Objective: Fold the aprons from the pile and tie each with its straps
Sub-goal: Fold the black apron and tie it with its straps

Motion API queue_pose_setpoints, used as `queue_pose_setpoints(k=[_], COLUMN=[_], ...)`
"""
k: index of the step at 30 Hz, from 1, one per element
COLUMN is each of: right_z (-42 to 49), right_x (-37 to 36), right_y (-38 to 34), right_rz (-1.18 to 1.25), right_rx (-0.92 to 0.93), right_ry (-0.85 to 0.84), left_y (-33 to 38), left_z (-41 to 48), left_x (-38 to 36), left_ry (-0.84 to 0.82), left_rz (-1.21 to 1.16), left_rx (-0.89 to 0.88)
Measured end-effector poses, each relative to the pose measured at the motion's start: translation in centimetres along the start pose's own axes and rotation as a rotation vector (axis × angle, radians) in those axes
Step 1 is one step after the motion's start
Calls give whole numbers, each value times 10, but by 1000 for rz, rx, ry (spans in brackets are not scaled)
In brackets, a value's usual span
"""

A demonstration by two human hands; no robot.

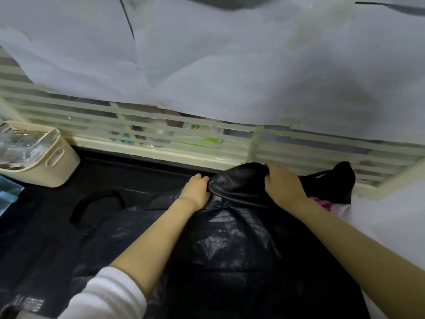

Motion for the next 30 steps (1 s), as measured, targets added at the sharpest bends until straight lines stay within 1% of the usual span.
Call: queue_pose_setpoints(k=[5,7,13,16,19,21,23,25,27,29,30], right_z=[-4,-11,-34,-44,-55,-64,-75,-91,-112,-130,-139], right_x=[16,20,31,43,51,52,48,40,30,19,14], right_y=[2,-5,-14,-2,13,23,34,45,56,70,76], right_rz=[115,155,165,149,59,6,-17,-23,-52,-66,-73], right_rx=[-23,-7,81,83,89,89,78,65,56,53,45], right_ry=[17,8,7,99,175,196,166,83,-1,-58,-97], left_y=[24,32,41,41,48,53,54,50,40,29,25], left_z=[-4,-8,-32,-49,-68,-81,-93,-107,-120,-132,-137], left_x=[28,36,54,66,75,73,59,37,13,-5,-11], left_ry=[164,204,252,319,350,311,189,34,-109,-187,-207], left_rz=[243,278,-3,-27,-28,-39,-32,55,202,298,299], left_rx=[-100,-141,-197,-202,-238,-262,-261,-250,-237,-207,-191])
Point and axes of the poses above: each hand's wrist, its own z-axis towards the middle knuckle, its own x-axis out of the back of the hand, y = z × x, the point moved 8 cm from there along z, towards the middle knuckle, and after that the axes turned 8 degrees about -x, right-handed, at the moved point
